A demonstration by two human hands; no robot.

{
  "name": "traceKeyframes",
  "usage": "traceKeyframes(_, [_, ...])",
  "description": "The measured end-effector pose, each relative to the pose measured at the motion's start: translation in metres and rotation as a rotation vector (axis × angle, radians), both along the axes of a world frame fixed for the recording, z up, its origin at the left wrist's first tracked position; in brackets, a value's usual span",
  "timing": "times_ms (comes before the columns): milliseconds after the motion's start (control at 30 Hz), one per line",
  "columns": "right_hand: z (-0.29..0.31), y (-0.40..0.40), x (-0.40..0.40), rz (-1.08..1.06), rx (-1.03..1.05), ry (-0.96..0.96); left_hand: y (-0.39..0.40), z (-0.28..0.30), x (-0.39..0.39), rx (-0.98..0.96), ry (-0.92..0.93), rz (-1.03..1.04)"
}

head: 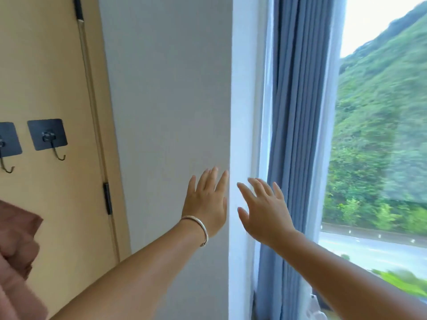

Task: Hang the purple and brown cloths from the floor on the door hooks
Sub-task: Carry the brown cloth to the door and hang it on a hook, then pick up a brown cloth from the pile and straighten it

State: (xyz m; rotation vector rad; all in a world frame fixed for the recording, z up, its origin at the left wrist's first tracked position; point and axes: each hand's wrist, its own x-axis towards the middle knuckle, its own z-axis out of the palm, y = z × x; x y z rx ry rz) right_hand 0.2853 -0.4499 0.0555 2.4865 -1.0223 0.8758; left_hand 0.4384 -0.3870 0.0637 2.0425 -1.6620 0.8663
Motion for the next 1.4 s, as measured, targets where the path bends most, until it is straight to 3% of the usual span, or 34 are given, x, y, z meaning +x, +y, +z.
traceKeyframes(400, [0.017, -0.002, -0.352, -0.721, -0.018, -0.031, -0.112, 0.009, -0.347, 0.048, -0.018, -0.698])
traceKeyframes(800, [0.025, 0.133, -0.704, -1.325, -0.06, -0.06, -0.054, 0.012, -0.734, 0.058, -0.021, -1.271])
traceKeyframes(1100, [0.015, 0.243, -0.863, -1.622, -0.017, -0.06, 0.016, -0.002, -0.932, 0.08, -0.044, -1.532])
traceKeyframes(1400, [-0.002, 0.26, -0.999, -1.772, 0.032, -0.048, 0.025, -0.024, -1.099, 0.076, -0.097, -1.67])
